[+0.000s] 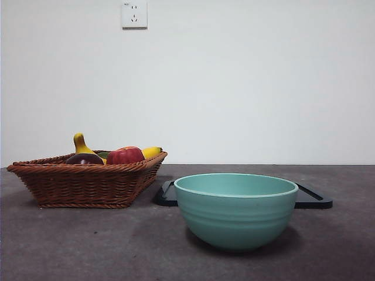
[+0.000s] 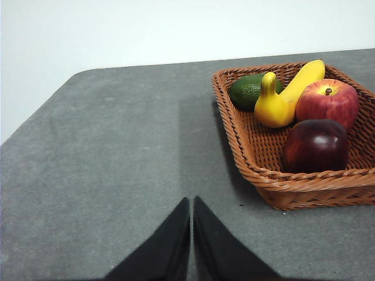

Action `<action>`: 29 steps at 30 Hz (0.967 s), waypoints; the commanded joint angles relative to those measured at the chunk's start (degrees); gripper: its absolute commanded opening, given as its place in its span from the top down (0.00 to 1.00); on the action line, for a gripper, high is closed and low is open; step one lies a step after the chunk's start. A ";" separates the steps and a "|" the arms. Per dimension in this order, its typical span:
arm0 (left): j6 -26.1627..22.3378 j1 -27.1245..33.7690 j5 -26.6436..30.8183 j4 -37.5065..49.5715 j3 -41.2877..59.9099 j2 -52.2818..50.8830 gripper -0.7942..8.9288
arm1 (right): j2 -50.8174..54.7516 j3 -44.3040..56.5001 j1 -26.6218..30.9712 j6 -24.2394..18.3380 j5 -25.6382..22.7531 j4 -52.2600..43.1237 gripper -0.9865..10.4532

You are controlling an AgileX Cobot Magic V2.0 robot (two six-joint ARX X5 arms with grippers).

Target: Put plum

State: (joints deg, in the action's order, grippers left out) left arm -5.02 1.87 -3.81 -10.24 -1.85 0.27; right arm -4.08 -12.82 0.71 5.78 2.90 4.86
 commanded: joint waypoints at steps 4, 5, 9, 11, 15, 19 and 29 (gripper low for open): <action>0.37 0.15 0.00 -0.48 1.16 -0.11 0.91 | 2.32 6.49 0.02 -0.42 -0.02 -3.06 0.91; 0.37 0.15 0.00 -0.48 1.16 -0.11 0.91 | 2.73 7.48 0.02 -0.42 0.00 -3.39 0.91; 0.37 0.15 0.00 -0.48 1.16 -0.11 0.91 | 3.87 10.01 0.02 -0.42 -0.02 -3.58 0.91; 0.37 0.15 0.00 -0.48 1.16 -0.11 0.91 | 3.87 10.67 0.02 -0.42 -0.02 -3.54 0.91; 0.37 0.15 0.00 -0.48 1.16 -0.11 0.91 | 3.87 12.07 0.02 -0.35 0.00 -3.13 0.91; 0.37 0.15 0.00 -0.48 1.16 -0.11 0.91 | 3.87 12.22 0.02 -0.22 0.00 0.22 0.91; 0.37 0.15 0.00 -0.48 1.16 -0.11 0.91 | 3.87 12.20 0.02 -0.02 0.07 5.05 0.91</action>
State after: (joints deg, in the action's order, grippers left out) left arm -5.02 1.87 -3.79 -10.24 -1.85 0.27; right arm -0.36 -0.93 0.71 5.78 2.92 9.65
